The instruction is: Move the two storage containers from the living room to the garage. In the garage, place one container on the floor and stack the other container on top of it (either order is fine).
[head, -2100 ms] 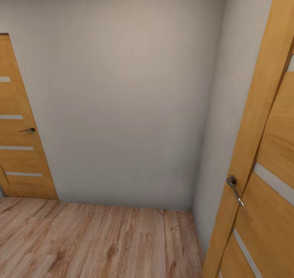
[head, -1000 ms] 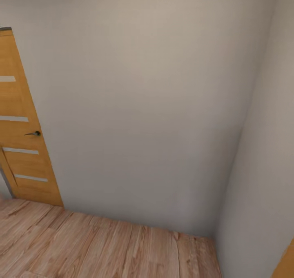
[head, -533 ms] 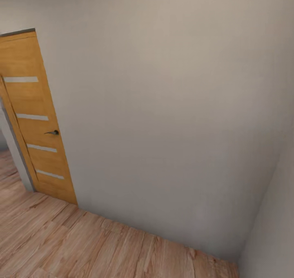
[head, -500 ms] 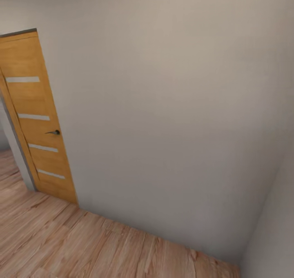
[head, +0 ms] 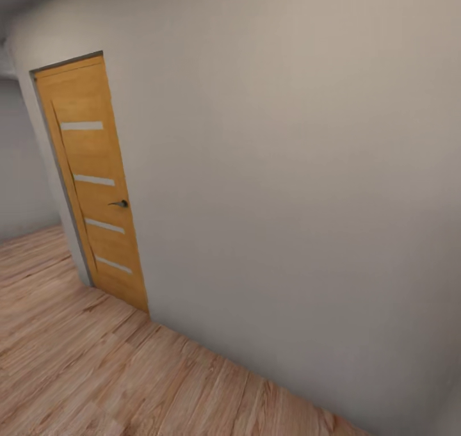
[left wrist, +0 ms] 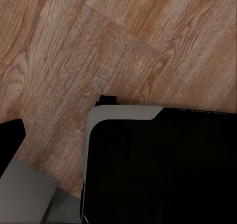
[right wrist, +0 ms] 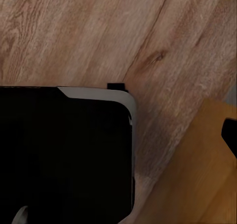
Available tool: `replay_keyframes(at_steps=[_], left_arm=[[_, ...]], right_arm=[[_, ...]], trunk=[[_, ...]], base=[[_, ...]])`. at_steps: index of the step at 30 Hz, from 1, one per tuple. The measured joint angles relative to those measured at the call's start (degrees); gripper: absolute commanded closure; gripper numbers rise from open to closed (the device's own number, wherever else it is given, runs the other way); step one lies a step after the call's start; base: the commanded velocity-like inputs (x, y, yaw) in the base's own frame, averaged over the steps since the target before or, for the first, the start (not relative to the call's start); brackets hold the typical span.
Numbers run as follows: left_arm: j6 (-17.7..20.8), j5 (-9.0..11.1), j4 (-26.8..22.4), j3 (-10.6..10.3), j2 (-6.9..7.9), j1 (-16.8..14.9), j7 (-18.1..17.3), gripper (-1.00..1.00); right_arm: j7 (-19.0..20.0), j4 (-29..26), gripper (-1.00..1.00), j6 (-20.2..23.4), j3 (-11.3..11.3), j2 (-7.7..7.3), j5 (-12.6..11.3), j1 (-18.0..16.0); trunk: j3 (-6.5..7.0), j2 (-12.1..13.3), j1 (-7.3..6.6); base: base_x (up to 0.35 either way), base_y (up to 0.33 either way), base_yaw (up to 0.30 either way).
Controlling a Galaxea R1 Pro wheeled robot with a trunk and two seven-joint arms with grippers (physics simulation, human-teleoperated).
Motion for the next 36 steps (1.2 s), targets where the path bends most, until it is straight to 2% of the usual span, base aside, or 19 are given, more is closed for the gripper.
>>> replay_keyframes(at_steps=[3,18,21,24,25,30,32,36], left_arm=[[-0.01,1.44,0.0,0.01,0.01,0.0,-0.01,-1.0],[-0.01,1.71,-0.08,0.04,0.12,0.0,-0.02,-1.0],[-0.01,1.71,-0.09,0.11,0.07,0.0,0.02,-1.0],[0.0,1.8,-0.09,0.11,0.1,0.0,0.05,-1.0],[0.0,1.83,-0.09,0.1,0.16,0.0,0.04,-1.0],[-0.01,1.84,-0.09,0.09,0.13,0.0,0.0,-1.0],[-0.01,1.85,-0.09,0.09,0.12,0.0,0.03,-1.0],[-0.01,1.85,-0.09,0.22,0.09,0.0,0.05,-1.0]], right_arm=[[-0.13,0.0,-1.0,0.03,-0.09,0.16,-0.06,0.0],[-0.1,0.0,-1.0,0.03,0.29,-0.02,0.21,0.0],[-0.1,0.0,-1.0,0.04,0.32,-0.03,0.95,0.0],[-0.1,0.0,-1.0,-0.01,0.24,0.01,4.43,0.0],[-0.1,0.0,-1.0,-0.04,0.37,0.05,7.7,0.0],[-0.1,0.0,-1.0,-0.08,0.56,0.06,16.12,0.01],[-0.1,0.0,-1.0,-0.07,0.4,0.05,17.29,0.01],[-0.1,0.0,-1.0,-0.01,0.32,0.03,17.91,0.01]], trunk=[[0.0,0.0,0.0],[0.0,0.0,0.0],[0.0,0.0,0.0],[0.0,0.0,0.0],[0.0,0.0,0.0],[0.0,0.0,0.0],[0.0,0.0,0.0],[0.0,0.0,0.0]], base=[[0.0,0.0,0.3],[0.0,0.0,0.3],[0.0,0.0,0.3],[0.0,0.0,0.299],[0.0,0.0,0.297],[0.0,0.0,0.297],[0.0,0.0,0.297],[0.0,0.0,0.297]])
